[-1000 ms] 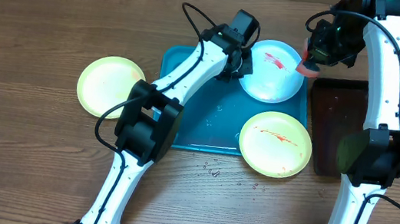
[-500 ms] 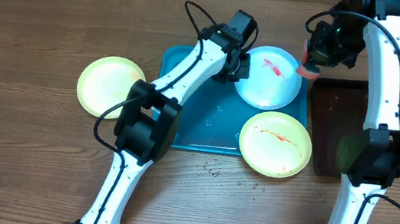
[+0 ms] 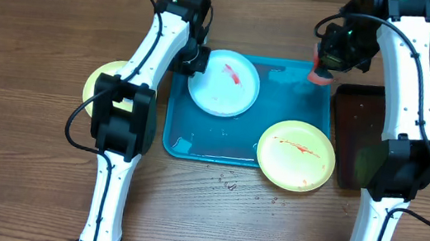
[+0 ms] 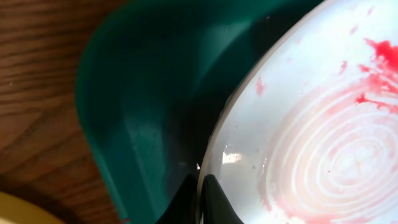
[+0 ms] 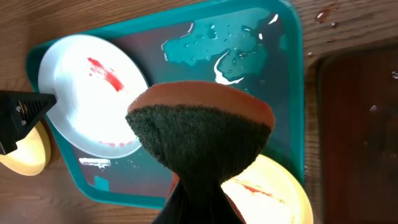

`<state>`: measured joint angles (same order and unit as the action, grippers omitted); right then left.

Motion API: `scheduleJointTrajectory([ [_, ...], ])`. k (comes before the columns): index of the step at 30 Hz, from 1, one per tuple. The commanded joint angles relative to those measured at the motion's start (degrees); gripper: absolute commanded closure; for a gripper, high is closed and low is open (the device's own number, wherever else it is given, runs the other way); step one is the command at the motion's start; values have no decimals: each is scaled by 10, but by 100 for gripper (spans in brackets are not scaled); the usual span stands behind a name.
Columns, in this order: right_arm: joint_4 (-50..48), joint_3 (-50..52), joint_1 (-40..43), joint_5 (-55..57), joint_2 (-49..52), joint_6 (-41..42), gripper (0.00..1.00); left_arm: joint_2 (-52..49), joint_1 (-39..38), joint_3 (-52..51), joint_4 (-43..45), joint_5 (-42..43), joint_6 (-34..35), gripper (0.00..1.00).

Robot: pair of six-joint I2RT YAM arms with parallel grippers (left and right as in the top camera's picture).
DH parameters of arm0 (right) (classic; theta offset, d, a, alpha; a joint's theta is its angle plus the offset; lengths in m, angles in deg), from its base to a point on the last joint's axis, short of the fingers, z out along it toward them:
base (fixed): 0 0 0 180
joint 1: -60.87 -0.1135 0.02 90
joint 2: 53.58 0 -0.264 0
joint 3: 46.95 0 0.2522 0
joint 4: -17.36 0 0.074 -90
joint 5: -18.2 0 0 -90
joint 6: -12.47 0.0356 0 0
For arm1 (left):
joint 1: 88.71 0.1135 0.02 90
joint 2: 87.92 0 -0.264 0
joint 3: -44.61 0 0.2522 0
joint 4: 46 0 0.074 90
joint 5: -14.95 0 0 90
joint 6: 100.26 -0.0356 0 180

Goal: Clean dirty plates on tray and stack at the side
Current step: 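Move the left gripper to the white plate's rim and grip it, then pull the white plate toward the tray center with the left gripper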

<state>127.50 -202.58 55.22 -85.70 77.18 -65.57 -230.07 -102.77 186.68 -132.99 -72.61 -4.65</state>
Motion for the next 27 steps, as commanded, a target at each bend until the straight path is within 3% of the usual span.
scheduleJointTrajectory([
  [1,-5,-18,-11,3,-26,-3,96,14,-9,9,-19,-11,-92,92],
  [4,-7,-18,-17,3,-26,-3,96,14,-10,10,-24,-11,-101,62],
  [8,-7,-18,-18,3,-26,-3,96,15,-9,20,-34,9,-88,41],
  [14,-9,-18,-18,3,-26,-3,96,60,-2,76,-75,21,-15,38],
  [23,-9,-18,-18,3,-26,-3,96,144,-2,74,-164,11,166,39],
  [27,-9,-18,-18,3,-26,-3,96,144,-26,48,-158,-40,254,39],
])
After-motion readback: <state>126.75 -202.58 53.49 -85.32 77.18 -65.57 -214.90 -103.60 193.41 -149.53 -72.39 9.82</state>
